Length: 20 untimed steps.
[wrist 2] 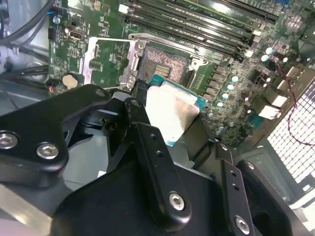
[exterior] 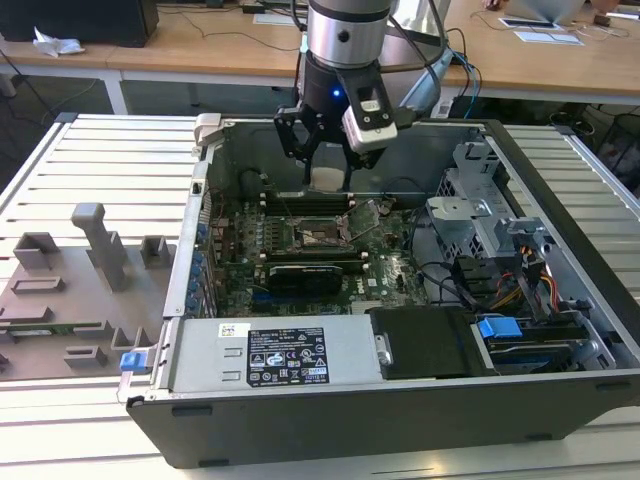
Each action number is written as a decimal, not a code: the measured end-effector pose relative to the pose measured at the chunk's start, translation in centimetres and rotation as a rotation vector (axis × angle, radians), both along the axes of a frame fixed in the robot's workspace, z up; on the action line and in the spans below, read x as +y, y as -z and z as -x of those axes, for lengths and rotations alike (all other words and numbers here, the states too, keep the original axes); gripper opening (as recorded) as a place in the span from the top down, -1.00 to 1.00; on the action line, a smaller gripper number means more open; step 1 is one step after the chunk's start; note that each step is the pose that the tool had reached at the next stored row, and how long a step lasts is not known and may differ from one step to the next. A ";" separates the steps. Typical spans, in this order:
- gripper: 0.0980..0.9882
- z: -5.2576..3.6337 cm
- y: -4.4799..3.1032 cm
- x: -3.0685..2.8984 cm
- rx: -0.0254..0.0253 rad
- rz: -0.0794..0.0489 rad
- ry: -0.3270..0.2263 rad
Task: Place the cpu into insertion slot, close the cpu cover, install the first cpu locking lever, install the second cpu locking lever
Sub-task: 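Place the cpu into insertion slot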
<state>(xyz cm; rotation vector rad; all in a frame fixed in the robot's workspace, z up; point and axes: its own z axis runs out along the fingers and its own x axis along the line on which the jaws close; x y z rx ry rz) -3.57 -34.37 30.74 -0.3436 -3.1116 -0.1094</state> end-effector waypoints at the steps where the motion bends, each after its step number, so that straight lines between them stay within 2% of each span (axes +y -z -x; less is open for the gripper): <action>1: 0.00 0.00 0.01 0.00 -0.0001 0.001 0.008; 20: 0.00 0.00 0.28 0.00 -0.0002 0.031 0.224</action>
